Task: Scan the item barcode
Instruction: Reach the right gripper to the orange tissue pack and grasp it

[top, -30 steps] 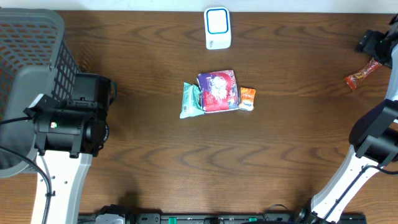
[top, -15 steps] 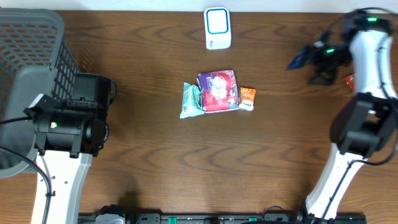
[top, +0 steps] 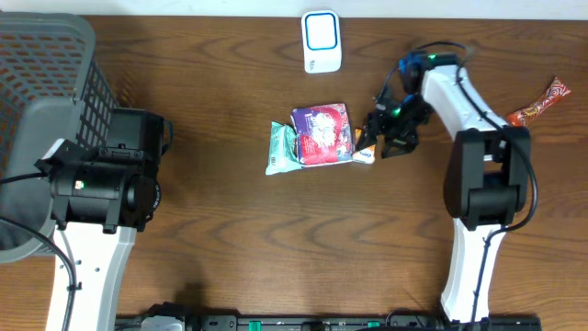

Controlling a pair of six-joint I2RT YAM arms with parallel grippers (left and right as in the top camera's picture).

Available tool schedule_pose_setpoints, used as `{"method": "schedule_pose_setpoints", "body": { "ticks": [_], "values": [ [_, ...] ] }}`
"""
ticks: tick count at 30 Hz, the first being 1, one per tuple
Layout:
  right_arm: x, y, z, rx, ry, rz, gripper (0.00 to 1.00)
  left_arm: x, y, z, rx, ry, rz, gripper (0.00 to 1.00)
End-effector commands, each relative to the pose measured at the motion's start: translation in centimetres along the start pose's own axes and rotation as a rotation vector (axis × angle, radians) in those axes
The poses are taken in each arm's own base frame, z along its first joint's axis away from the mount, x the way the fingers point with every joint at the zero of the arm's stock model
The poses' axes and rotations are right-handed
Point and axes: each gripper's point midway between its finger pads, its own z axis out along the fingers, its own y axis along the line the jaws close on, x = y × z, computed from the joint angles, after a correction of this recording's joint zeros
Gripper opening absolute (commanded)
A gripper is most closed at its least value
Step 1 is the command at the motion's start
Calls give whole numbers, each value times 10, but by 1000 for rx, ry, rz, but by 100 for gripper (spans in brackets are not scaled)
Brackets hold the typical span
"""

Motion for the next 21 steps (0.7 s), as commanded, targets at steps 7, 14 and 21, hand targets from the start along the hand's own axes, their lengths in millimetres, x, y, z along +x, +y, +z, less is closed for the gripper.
{"method": "schedule_pose_setpoints", "body": {
  "ticks": [7, 14, 21],
  "values": [
    [-3, -31, 19, 114, -24, 98, 1, -3, 3, 2, -22, -17, 0, 98],
    [13, -63, -12, 325, 13, 183, 15, -3, 3, 2, -22, -17, 0, 98],
    [25, -57, -51, 398, 54, 170, 42, -3, 3, 2, -22, -17, 0, 98]
  ]
}}
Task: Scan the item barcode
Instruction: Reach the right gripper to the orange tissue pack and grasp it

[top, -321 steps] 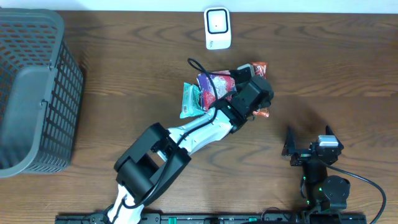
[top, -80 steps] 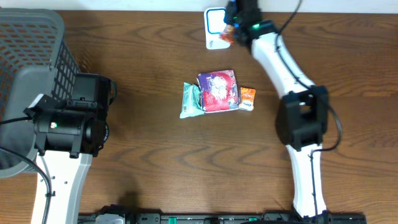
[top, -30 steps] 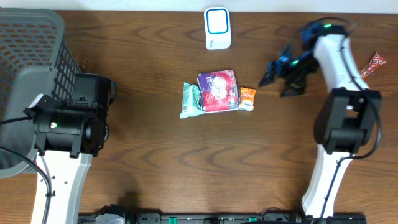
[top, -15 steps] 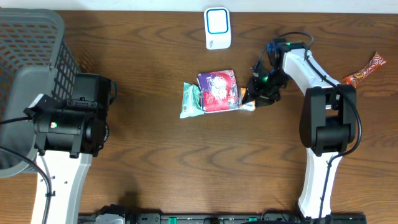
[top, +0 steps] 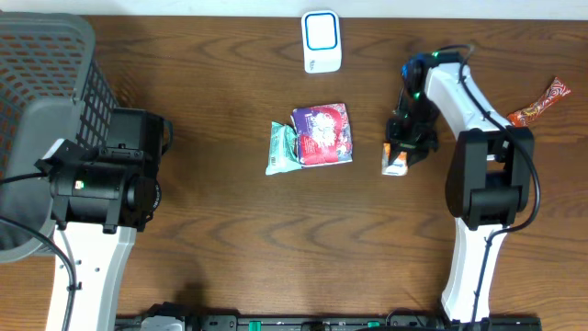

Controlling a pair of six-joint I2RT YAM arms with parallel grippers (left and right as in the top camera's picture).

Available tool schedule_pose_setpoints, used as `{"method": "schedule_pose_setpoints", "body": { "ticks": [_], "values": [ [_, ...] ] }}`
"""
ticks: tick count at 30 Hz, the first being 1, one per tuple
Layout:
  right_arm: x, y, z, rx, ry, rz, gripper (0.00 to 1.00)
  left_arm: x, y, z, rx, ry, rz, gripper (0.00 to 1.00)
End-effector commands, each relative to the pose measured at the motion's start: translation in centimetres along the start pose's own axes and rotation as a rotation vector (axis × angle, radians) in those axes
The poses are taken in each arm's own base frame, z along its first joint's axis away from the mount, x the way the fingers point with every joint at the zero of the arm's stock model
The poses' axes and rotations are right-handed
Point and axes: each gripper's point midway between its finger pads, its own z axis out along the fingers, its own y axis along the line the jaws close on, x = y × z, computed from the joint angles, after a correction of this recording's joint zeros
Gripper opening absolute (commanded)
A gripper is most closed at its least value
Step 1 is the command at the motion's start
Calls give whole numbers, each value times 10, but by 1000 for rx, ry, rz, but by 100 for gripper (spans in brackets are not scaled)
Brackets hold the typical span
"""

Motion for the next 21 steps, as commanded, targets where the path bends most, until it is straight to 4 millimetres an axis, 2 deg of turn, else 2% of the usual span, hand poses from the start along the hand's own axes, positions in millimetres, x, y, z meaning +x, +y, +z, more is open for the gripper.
{"method": "schedule_pose_setpoints", "body": {
  "ticks": [1, 4, 6, 13, 17, 21],
  "values": [
    [-4, -5, -19, 60, -42, -30, 47, -3, 3, 2, -22, -17, 0, 98],
    [2, -1, -26, 68, -33, -64, 62, -3, 3, 2, -22, -17, 0, 98],
    [4, 3, -26, 72, -28, -79, 65, -3, 3, 2, -22, -17, 0, 98],
    [10, 26, -20, 117, -38, -140, 57, -3, 3, 2, -22, -17, 0, 98],
    [3, 13, -20, 322, -134, 3, 50, -3, 3, 2, -22, -17, 0, 98],
    [-4, 3, -19, 456, -231, 121, 45, -3, 3, 2, -22, -17, 0, 98]
  ]
}}
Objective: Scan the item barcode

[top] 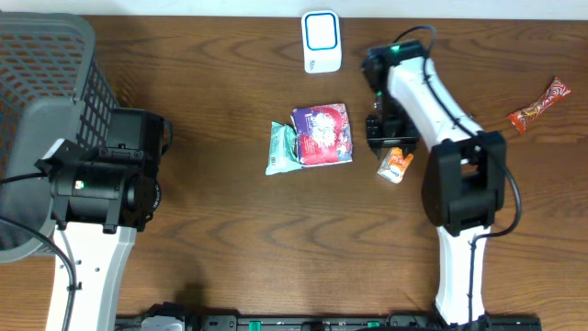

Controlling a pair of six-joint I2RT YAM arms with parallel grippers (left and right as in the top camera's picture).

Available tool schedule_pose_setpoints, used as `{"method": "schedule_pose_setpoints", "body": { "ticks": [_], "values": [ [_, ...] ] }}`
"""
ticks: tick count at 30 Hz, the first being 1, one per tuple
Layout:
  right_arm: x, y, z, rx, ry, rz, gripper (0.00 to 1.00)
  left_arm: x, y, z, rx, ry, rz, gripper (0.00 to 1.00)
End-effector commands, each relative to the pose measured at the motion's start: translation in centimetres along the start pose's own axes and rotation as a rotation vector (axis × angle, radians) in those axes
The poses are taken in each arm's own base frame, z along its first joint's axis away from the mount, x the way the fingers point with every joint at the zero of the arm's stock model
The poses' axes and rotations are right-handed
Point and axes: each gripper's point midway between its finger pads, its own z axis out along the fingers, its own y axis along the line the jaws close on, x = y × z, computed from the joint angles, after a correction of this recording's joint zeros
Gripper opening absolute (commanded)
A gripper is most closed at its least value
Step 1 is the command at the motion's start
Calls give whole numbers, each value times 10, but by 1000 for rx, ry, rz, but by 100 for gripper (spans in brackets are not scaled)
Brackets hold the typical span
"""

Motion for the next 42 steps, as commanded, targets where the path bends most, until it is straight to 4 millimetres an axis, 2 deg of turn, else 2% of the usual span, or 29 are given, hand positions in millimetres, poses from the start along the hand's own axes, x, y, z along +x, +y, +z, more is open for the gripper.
{"method": "schedule_pose_setpoints", "body": {
  "ticks": [1, 5, 12, 13, 16, 18, 21, 26, 29, 32, 34, 37, 42],
  "values": [
    [-8, -22, 6, 183, -84, 173, 45, -3, 3, 2, -22, -17, 0, 98],
    [-14, -16, 19, 188, -120, 215, 39, -3, 3, 2, -22, -17, 0, 98],
    [-16, -2, 54, 178, -140, 202, 37, -3, 3, 2, -22, -17, 0, 98],
    [-15, -1, 57, 177, -141, 200, 33, -3, 3, 2, -22, -17, 0, 98],
    [-10, 6, 62, 148, -115, 194, 7, -3, 3, 2, -22, -17, 0, 98],
    [-9, 13, 59, 104, -96, 167, 1, -3, 3, 2, -22, -17, 0, 98],
    [-10, 28, 47, -4, -65, 96, 1, -3, 3, 2, -22, -17, 0, 98],
    [-11, 74, 1, -403, -21, -148, 1, -3, 3, 2, -22, -17, 0, 98],
    [-15, 88, -29, -648, -37, -246, 1, -3, 3, 2, -22, -17, 0, 98],
    [-20, 84, -44, -819, -57, -293, 1, -3, 3, 2, -22, -17, 0, 98],
    [-24, 74, -44, -865, -70, -300, 1, -3, 3, 2, -22, -17, 0, 98],
    [-26, 59, -37, -919, -69, -296, 1, -3, 3, 2, -22, -17, 0, 98],
    [-19, 48, -15, -1026, -54, -303, 1, -3, 3, 2, -22, -17, 0, 98]
  ]
}}
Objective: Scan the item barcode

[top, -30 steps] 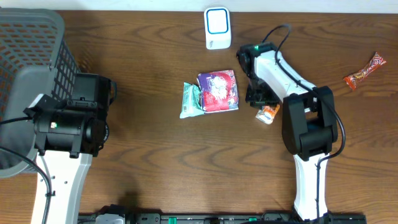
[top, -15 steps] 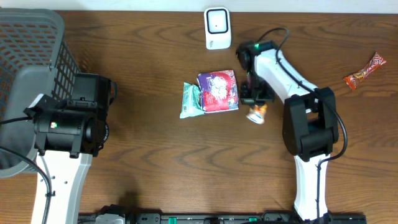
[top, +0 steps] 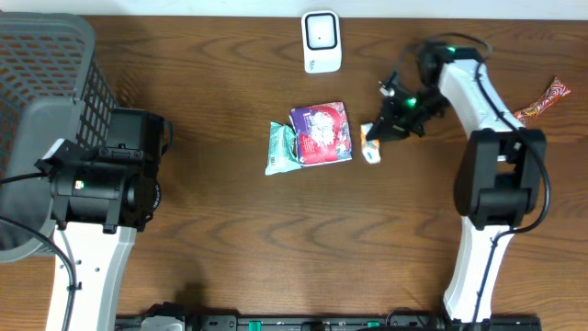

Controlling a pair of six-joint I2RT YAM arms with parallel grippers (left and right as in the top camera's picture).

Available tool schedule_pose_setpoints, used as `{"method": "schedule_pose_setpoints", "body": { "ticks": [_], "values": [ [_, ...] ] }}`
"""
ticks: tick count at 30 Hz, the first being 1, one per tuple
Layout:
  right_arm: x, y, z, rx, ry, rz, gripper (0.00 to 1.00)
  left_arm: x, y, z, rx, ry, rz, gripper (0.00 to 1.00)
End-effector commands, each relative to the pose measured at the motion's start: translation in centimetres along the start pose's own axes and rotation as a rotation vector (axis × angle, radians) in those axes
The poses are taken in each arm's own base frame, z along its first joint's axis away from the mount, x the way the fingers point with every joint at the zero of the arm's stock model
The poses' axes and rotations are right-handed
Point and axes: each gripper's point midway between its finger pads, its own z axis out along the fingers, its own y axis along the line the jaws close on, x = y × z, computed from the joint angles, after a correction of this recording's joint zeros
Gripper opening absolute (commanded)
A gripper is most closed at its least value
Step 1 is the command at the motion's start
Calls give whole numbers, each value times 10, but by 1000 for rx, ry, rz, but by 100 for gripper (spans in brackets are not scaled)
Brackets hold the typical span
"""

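Note:
A white barcode scanner (top: 321, 41) stands at the table's far edge, its screen dark. My right gripper (top: 378, 129) hangs to the scanner's right and nearer, shut on a small orange-and-white packet (top: 370, 147) that dangles at its left tip. Left of it, a purple packet (top: 322, 133) lies partly over a green packet (top: 281, 148). My left arm (top: 101, 179) rests at the left side, and its fingers are hidden under its own body.
A grey mesh basket (top: 41, 69) fills the far left corner. A red-orange candy wrapper (top: 538, 103) lies at the far right edge, behind the right arm.
The right gripper has swung its wrist over to the right side, and the orange packet has moved up and left, closer to the purple packet. The scanner's screen has gone from blue to dark.
The right gripper first sat at the orange packet beside the purple one. Then it held the packet to the right, away from the pile, and later turned with it below the scanner. Now it holds it right of the pile. The left arm stayed still.

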Motion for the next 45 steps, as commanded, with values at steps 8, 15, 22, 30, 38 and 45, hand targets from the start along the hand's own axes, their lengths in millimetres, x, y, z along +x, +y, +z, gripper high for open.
{"method": "schedule_pose_setpoints", "body": {
  "ticks": [8, 15, 22, 30, 38, 45],
  "values": [
    [24, -66, 8, -10, 13, 102, 22, -2, 3, 2, -22, -17, 0, 98],
    [40, -103, -23, 170, 58, 274, 31, -2, 3, 2, -22, -17, 0, 98],
    [43, -82, -43, 182, 90, 287, 49, -2, 3, 2, -22, -17, 0, 98],
    [30, -69, -26, 205, 77, 169, 58, -2, 3, 2, -22, -17, 0, 98],
    [25, -52, 5, 246, 99, 60, 57, -2, 3, 2, -22, -17, 0, 98],
    [44, -64, 32, 348, 177, 27, 29, -2, 3, 2, -22, -17, 0, 98]
  ]
}}
